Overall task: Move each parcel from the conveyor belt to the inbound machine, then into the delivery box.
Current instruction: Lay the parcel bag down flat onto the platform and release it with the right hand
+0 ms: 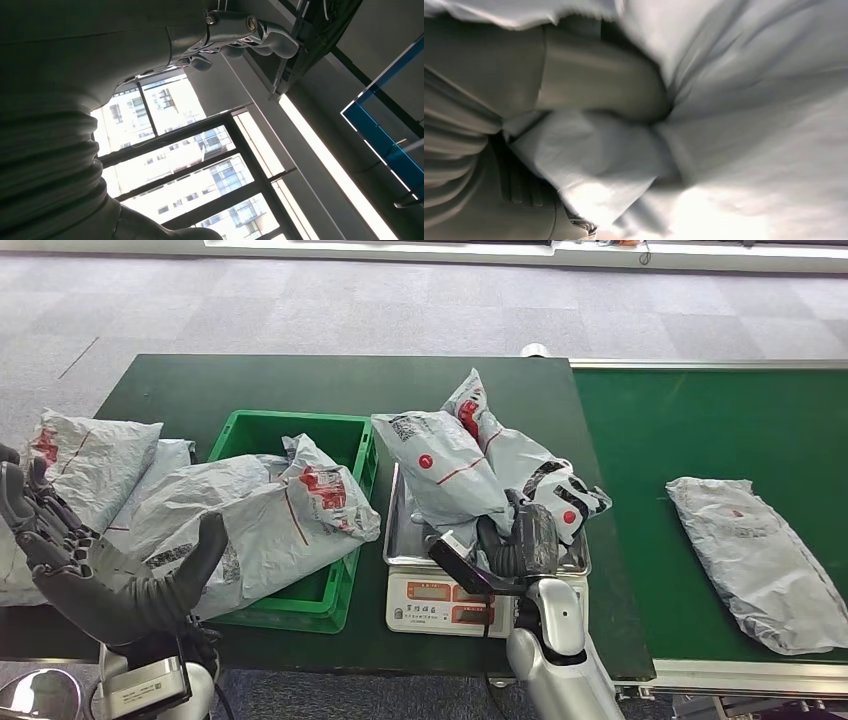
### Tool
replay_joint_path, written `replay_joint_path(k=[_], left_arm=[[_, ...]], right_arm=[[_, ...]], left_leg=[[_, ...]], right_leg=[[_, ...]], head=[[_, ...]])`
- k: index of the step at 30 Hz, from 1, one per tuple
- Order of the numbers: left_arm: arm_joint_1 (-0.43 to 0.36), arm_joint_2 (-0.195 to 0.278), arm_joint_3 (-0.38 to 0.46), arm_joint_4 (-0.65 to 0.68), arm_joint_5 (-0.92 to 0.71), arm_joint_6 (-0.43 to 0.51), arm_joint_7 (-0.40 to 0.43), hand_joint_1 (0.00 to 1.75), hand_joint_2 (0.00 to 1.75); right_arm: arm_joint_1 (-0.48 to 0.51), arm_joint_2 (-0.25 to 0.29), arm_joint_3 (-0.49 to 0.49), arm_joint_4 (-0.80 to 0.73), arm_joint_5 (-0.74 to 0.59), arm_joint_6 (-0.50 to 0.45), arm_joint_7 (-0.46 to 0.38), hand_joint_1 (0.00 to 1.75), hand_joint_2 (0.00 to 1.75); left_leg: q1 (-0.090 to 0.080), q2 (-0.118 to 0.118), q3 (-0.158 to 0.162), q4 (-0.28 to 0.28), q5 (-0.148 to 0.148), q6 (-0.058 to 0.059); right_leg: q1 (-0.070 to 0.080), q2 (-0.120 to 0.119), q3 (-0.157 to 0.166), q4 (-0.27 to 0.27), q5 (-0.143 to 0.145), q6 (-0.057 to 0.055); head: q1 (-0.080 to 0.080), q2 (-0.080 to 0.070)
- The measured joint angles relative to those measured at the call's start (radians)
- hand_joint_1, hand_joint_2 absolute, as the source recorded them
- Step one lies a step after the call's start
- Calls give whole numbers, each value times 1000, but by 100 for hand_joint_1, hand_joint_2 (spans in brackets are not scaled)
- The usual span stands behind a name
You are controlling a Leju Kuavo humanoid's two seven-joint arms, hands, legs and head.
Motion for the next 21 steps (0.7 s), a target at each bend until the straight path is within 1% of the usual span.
replay_joint_path(k=[4, 7, 11, 16, 18, 21], left_arm=[[-11, 1, -2, 10, 0, 4, 8, 0, 175], [-11, 2, -5, 14, -2, 4, 12, 0, 175], [-12, 3, -6, 18, -3, 5, 13, 0, 175], [-12, 4, -6, 28, -4, 14, 23, 0, 175], [-12, 4, -6, 32, -4, 17, 26, 0, 175], [-12, 4, -6, 35, -7, 17, 30, 0, 175]], right_arm=[[-28, 10, 34, 111, -21, -14, -13, 0, 175], [-43, 15, 50, 158, -30, -19, -14, 0, 175], [-55, 15, 62, 190, -33, -19, -13, 0, 0], [-64, 15, 66, 212, -52, -15, -19, 0, 0], [-65, 15, 66, 216, -75, -25, -44, 0, 0], [-59, 14, 67, 200, -112, -76, -101, 0, 0]], left_leg=[[0, 0, 0, 0, 0, 0], [0, 0, 0, 0, 0, 0], [0, 0, 0, 0, 0, 0], [0, 0, 0, 0, 0, 0], [0, 0, 0, 0, 0, 0], [0, 0, 0, 0, 0, 0]], right_leg=[[0, 0, 0, 0, 0, 0], [0, 0, 0, 0, 0, 0], [0, 0, 0, 0, 0, 0], [0, 0, 0, 0, 0, 0], [0, 0, 0, 0, 0, 0], [0, 0, 0, 0, 0, 0]], head=[[0, 0], [0, 0], [0, 0], [0, 0], [0, 0], [0, 0]])
